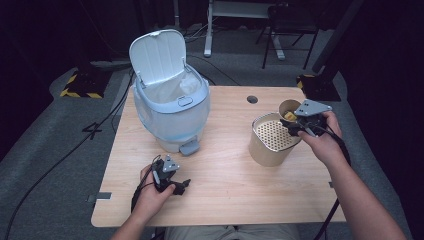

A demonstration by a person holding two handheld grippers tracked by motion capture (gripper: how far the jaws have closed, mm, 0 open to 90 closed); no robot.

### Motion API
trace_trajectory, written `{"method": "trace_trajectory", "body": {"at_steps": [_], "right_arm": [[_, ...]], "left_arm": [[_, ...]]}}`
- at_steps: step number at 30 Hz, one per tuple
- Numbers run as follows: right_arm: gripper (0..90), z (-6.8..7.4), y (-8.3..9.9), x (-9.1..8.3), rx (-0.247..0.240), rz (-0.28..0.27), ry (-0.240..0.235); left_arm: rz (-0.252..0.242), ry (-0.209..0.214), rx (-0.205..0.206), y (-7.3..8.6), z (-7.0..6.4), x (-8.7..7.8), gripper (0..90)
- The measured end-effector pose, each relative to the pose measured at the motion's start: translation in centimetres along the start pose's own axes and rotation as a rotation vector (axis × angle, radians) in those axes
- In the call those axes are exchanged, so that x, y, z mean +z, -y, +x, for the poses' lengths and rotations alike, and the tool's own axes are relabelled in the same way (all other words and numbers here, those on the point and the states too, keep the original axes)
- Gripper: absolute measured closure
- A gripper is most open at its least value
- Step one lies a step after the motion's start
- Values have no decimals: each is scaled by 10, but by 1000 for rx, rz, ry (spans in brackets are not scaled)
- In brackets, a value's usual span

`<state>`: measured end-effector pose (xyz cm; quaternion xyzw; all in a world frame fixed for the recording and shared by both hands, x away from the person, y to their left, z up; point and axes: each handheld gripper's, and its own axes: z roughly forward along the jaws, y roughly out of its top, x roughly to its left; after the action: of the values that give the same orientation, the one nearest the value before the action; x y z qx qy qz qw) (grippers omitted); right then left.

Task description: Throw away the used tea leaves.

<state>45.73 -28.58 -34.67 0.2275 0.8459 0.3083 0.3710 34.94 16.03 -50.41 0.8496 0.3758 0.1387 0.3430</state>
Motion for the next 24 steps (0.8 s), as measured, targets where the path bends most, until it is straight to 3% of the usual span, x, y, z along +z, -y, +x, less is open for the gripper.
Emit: {"method": "trace_trajectory", "body": {"at_steps": [3,4,5,6,7,8,9,10,13,16,17,18,20,21,22,23,24], "right_arm": [[298,1,-3,-4,-109,17,56],[298,1,-3,-4,-109,17,56],[298,2,-3,-5,-140,24,75],[298,3,-5,-7,-213,48,117],[298,3,-5,-7,-213,48,117],[298,4,-7,-8,-298,76,171],[298,4,-7,-8,-298,76,171],[298,5,-8,-9,-390,110,220],[298,4,-9,-10,-472,145,263],[298,7,-11,-10,-613,186,338],[298,7,-11,-10,-613,186,338],[299,10,-13,-10,-711,224,380],[299,14,-14,-10,-798,265,423],[299,14,-14,-10,-798,265,423],[300,17,-13,-9,-852,286,463],[300,17,-13,-9,-852,286,463],[303,22,-13,-7,-943,313,515]], "left_arm": [[-1,-5,0,0,0,0,137],[-1,-5,0,0,0,0,137],[-2,-3,-4,0,-1,0,137],[-1,-3,-3,0,-1,0,137],[-1,-3,-3,0,-1,0,137],[-2,-3,-4,0,-1,0,137],[-2,-3,-4,0,-1,0,137],[-1,-5,0,0,0,0,137],[-1,-5,-3,1,-1,0,137],[-2,-7,-5,1,-1,-1,138],[-2,-7,-5,1,-1,-1,138],[-2,-7,-4,1,-1,-1,138],[-2,-7,-4,1,-1,-1,137],[-1,-6,-4,1,-1,-1,137],[-1,-6,-4,1,-1,-1,137],[-1,-6,-4,1,-1,-1,137],[-1,-7,-4,1,-1,-1,138]]}}
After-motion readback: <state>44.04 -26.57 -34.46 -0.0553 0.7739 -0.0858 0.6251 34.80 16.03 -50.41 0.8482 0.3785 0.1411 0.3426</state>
